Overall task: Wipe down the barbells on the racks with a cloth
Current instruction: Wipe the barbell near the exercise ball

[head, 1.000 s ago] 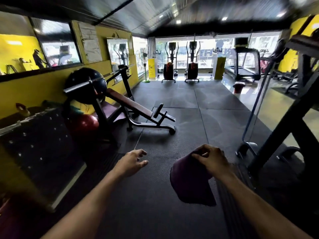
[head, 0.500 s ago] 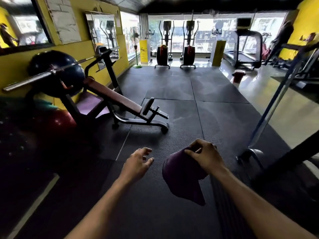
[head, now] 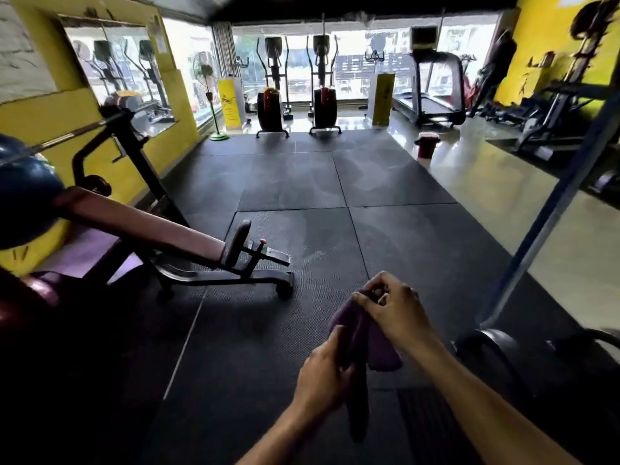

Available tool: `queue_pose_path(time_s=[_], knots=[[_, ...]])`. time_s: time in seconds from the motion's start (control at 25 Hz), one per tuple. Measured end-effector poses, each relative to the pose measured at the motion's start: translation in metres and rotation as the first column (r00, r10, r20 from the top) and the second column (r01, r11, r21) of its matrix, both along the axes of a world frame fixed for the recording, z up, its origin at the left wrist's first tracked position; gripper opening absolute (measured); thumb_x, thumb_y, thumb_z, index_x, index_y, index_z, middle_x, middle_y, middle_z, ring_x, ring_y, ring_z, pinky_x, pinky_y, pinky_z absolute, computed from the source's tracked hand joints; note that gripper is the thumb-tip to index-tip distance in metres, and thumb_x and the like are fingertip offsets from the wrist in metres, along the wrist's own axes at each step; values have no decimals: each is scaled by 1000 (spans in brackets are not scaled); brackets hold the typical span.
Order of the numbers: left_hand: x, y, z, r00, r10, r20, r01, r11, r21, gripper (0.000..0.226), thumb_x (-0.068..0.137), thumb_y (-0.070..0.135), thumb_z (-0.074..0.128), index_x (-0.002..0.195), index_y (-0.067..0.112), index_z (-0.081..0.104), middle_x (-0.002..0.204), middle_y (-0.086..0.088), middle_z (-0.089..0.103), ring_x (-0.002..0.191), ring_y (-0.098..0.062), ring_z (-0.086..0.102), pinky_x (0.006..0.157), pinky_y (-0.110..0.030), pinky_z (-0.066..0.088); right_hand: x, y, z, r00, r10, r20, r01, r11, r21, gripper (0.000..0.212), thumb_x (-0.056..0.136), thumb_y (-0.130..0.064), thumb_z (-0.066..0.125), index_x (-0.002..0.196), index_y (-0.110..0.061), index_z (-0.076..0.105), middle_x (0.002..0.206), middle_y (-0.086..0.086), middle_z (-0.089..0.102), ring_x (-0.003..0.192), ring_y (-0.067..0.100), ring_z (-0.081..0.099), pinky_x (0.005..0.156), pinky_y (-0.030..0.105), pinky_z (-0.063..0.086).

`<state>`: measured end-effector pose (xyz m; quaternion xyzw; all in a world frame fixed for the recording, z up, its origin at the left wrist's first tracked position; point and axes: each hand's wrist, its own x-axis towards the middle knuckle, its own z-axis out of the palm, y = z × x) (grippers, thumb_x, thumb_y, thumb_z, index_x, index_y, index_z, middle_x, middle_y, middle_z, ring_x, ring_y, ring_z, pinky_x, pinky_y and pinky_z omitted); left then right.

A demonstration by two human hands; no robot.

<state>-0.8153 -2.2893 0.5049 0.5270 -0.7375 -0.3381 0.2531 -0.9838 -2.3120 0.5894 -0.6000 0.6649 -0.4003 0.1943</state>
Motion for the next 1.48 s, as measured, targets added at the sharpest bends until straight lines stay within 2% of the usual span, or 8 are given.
queue_pose_path(time_s=[0.12, 0.32, 0.56, 0.72, 0.84, 0.96, 1.2, 1.48], knots=[[-8, -110, 9, 998, -31, 51, 34, 997, -68, 35, 81, 45, 37, 105, 28, 57, 101, 10, 63, 90, -18, 63, 77, -46, 53, -44, -97, -2, 996, 87, -35, -85, 994, 62, 25, 88, -39, 74, 108, -26, 66, 96, -13, 63, 86, 6, 61, 65, 14, 41], [-5, -279, 57, 982, -128, 139, 148, 979, -143, 29, 86, 46, 46, 107, 31, 59, 99, 10, 66, 90, -13, 64, 79, -42, 53, -93, -241, -14, 899, 383, -212, -327, 909, 258, 22, 93, -54, 60, 99, -34, 66, 111, -16, 53, 111, 7, 49, 100, 39, 45], [-20, -485, 66, 905, -278, 323, 338, 930, -147, 30, 85, 54, 69, 107, 37, 61, 82, 17, 65, 82, -2, 62, 74, -24, 49, -70, -411, -54, 792, 572, 215, -610, 725, 320, 24, 86, -42, 71, 101, -24, 64, 93, -2, 70, 84, 17, 66, 80, 42, 53], [-6, -610, -18, 996, 93, -15, -91, 990, 104, 87, 63, 88, 66, 131, 35, 54, 112, 7, 71, 100, -5, 66, 94, -31, 51, -80, -516, -65, 739, 285, 611, -562, 761, 325, 7, 99, -16, 61, 93, -14, 63, 86, 2, 63, 80, 16, 55, 71, 32, 45], [-30, -654, -65, 897, 389, -210, -106, 650, 753, 104, 65, 100, 39, 125, 18, 65, 118, -10, 72, 98, -18, 64, 92, -37, 47, -101, -586, -67, 762, 136, 633, -454, 810, 372, 9, 102, -14, 56, 101, -5, 58, 91, 4, 63, 87, 16, 57, 78, 27, 46], [-77, -679, -62, 851, 374, -368, 225, 372, 900, 93, 88, 80, 26, 129, 6, 67, 127, -15, 69, 119, -28, 64, 106, -41, 43, -125, -652, -72, 755, 13, 655, -346, 857, 382, 12, 102, -10, 54, 109, -8, 63, 93, -4, 70, 89, 2, 65, 78, 13, 48], [-147, -867, -74, 685, 460, -565, 252, 578, 776, 62, 86, 40, 76, 129, -2, 63, 134, -28, 60, 113, -31, 61, 101, -43, 44, -182, -824, -92, 622, -24, 783, -338, 893, 296, 18, 99, -6, 56, 117, -1, 57, 100, 7, 69, 92, 17, 62, 76, 23, 55], [-145, -1083, -58, 759, 296, -580, 127, 806, 578, 43, 85, 15, 71, 123, -3, 64, 116, -13, 71, 104, -18, 65, 90, -28, 52, -222, -1060, -107, 892, 133, 432, -340, 828, 446, 32, 84, -9, 79, 108, -23, 63, 101, -3, 76, 102, 17, 71, 91, 31, 56]])
